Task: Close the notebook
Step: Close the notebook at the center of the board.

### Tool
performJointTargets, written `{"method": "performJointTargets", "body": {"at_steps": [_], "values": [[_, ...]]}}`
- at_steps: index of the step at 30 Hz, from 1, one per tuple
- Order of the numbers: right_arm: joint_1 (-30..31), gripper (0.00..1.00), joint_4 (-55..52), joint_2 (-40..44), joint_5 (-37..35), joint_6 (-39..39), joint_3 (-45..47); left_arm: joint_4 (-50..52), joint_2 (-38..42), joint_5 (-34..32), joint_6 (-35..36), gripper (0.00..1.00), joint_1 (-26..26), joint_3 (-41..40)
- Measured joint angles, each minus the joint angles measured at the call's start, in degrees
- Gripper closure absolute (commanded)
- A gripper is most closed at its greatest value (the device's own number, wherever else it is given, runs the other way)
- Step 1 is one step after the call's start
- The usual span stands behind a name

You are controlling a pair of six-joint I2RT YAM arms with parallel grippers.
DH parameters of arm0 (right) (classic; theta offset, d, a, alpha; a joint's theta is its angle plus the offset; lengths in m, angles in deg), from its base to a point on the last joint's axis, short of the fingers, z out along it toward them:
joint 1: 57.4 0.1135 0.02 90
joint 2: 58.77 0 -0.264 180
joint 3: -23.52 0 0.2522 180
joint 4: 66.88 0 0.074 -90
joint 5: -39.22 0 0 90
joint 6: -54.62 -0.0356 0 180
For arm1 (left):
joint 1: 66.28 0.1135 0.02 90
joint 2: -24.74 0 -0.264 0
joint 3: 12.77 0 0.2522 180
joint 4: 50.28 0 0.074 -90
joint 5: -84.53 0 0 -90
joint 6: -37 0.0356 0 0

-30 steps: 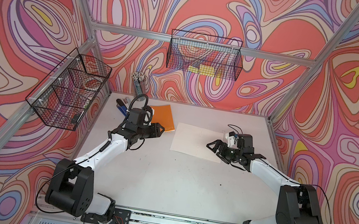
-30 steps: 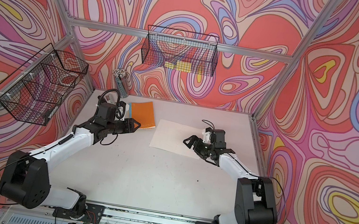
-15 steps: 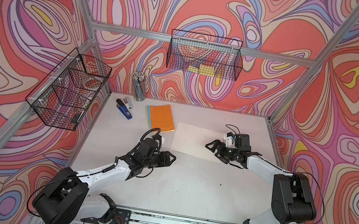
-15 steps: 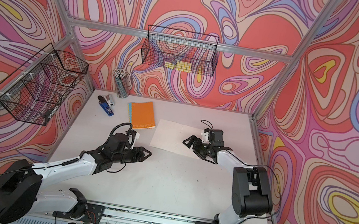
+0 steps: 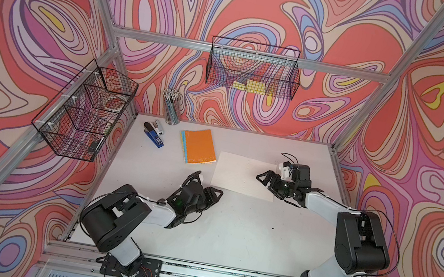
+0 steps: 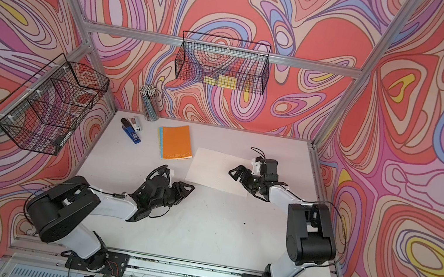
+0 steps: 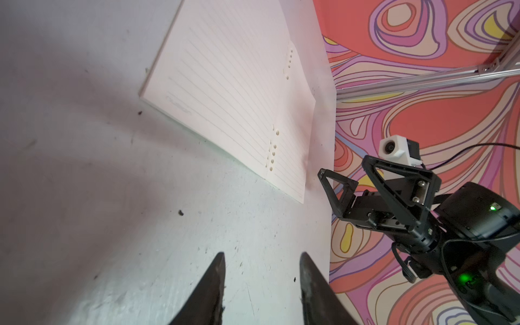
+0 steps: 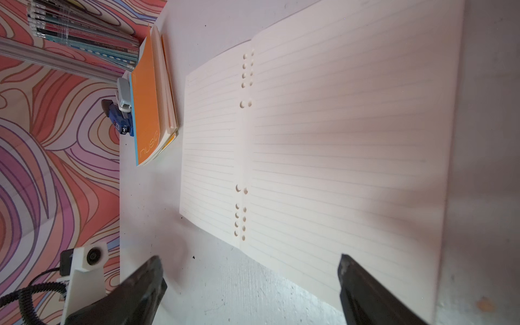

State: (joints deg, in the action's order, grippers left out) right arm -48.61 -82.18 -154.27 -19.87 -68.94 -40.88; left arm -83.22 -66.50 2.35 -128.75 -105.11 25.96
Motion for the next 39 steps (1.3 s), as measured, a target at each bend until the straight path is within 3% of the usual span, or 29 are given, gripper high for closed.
{"method": "performJointTargets", "body": {"at_steps": [16, 39], "values": [[-0.26, 0.02, 4.9, -1.44, 0.04, -1.84, 2.64, -4.7, -12.39, -9.14, -9.18, 0.55, -2.99, 7.1], [-0.26, 0.02, 5.44, -1.9, 0.04, -3.26, 4.11, -3.32, -18.08, -18.43, -15.21, 0.58, -6.01, 12.0]]}}
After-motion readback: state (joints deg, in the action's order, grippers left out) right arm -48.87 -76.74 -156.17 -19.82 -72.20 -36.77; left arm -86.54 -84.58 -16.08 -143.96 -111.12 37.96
